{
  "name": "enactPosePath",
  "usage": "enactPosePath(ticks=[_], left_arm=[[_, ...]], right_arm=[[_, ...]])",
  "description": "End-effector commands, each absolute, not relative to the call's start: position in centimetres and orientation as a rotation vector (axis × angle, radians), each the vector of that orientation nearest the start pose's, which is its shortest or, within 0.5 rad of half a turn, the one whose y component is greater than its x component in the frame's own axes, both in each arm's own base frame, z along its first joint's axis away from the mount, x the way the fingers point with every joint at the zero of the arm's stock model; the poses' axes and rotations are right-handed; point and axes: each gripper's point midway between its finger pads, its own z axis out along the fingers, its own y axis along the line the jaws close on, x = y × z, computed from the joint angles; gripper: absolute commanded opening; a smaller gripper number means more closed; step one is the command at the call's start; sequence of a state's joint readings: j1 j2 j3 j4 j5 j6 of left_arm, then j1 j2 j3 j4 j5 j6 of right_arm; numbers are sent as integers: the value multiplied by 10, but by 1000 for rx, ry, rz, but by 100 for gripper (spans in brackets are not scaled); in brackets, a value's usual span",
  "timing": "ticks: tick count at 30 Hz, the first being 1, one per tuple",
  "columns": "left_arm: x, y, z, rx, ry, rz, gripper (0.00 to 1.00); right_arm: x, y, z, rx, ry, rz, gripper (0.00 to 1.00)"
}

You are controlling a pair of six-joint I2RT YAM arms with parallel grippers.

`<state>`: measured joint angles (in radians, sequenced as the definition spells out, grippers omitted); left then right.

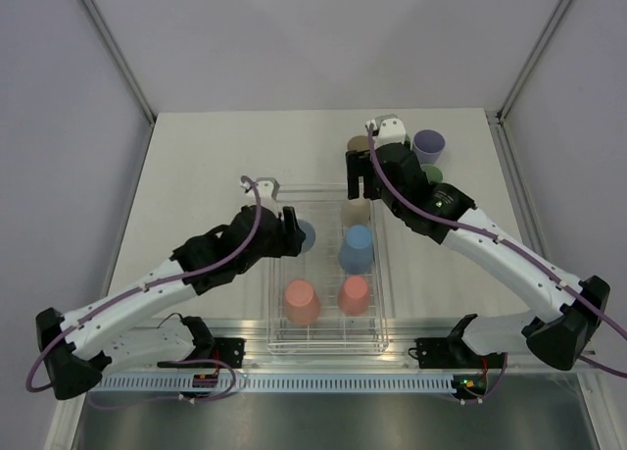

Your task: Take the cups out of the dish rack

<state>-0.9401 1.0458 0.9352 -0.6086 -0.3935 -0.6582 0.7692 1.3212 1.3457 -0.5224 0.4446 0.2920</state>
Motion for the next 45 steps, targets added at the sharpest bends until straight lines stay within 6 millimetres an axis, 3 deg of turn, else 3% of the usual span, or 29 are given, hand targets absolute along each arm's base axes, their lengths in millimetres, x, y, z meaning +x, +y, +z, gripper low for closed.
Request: enactPosePath(ticks=[1,3,4,5,6,7,8,9,11,12,14,15,17,21,26,30,36,38,40,42,43,45], left_arm=[[227,-227,272,13,1908,-684,2],[222,-222,285,0,1817,-760,2],[220,-227,306,-4,1729,-847,2],[218,-227,310,1,1690,-880,2],[217,-226,304,2,1667,-901,2],[211,-226,327,-2,1568,-984,2],[209,-224,331,-1,1529,-1013,2],[210,-222,321,-8,1525,-1019,2],[204,-220,335,-6,1441,-1105,2],[208,-216,327,-33,1441,-1119,2],[203,-218,336,-6,1388,-1213,2],[210,-213,329,-51,1390,-1237,2],[206,-216,327,-50,1374,-1340,2],[211,-211,331,-71,1332,-1427,2],[212,-226,332,-26,1370,-1542,2],[217,-242,320,12,1449,-1592,2],[217,-251,316,32,1476,-1649,2],[217,-254,315,32,1477,-1674,2],[218,-255,314,27,1478,-1689,2],[222,-257,312,18,1488,-1687,2],[224,-257,309,14,1497,-1683,2],[226,-259,307,9,1509,-1684,2]], right_arm=[[318,221,290,-123,1966,290,86],[310,226,288,-115,1939,396,87],[302,236,288,-153,1930,494,87],[296,239,311,-142,1840,592,87],[288,243,298,-166,1843,639,88],[276,252,301,-200,1819,740,90],[268,253,323,-202,1730,817,90],[263,254,314,-205,1735,849,92],[245,265,329,-246,1677,996,93],[242,267,324,-255,1679,1031,93],[228,279,331,-291,1644,1177,93],[224,283,324,-304,1653,1218,93],[215,289,323,-320,1636,1317,93],[208,293,317,-326,1629,1413,93],[203,297,319,-353,1589,1470,93],[206,301,319,-373,1588,1477,93],[211,308,315,-385,1597,1490,90],[211,311,314,-393,1595,1501,85],[213,312,314,-391,1589,1508,73],[214,313,315,-394,1586,1507,55],[214,313,316,-396,1581,1507,39],[214,313,317,-393,1578,1503,22]])
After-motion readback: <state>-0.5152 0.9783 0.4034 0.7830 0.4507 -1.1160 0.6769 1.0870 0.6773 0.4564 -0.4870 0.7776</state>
